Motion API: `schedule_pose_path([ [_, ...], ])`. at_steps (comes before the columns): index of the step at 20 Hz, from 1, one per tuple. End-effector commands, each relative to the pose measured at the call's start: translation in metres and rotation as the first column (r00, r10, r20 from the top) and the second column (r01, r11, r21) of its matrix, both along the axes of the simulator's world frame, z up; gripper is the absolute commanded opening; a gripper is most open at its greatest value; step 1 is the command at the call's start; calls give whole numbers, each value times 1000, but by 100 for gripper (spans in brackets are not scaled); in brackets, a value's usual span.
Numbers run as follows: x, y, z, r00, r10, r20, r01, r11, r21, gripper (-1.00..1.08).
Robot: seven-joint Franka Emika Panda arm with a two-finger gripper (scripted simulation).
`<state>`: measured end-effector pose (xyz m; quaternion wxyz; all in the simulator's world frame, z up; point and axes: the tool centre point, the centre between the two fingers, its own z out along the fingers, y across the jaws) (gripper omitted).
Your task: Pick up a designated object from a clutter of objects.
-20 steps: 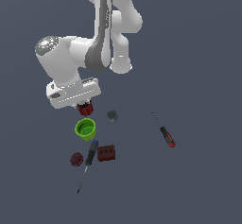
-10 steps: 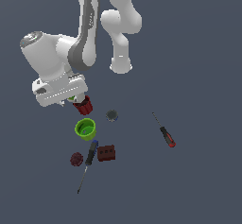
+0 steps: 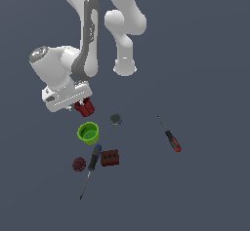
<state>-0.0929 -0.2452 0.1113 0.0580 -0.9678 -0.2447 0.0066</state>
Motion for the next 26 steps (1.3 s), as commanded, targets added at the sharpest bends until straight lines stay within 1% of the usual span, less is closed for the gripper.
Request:
schedule_pose_path([
  [1,2,2,1,1000,4,1,-4,1000,-1,28],
  [5,0,3,-6,1000,4,-2,-4,1000,0,28],
  [11,-7,5,-32,1000,2,-13,-2,1000,7,28],
  [14,-8,6,-36,1000,2,-15,-1,1000,7,28],
  [15,-8,6,-36,1000,2,-15,-1,1000,7,-100],
  [26,-8,6,-35,1000,2,-14,-2,1000,7,-100],
])
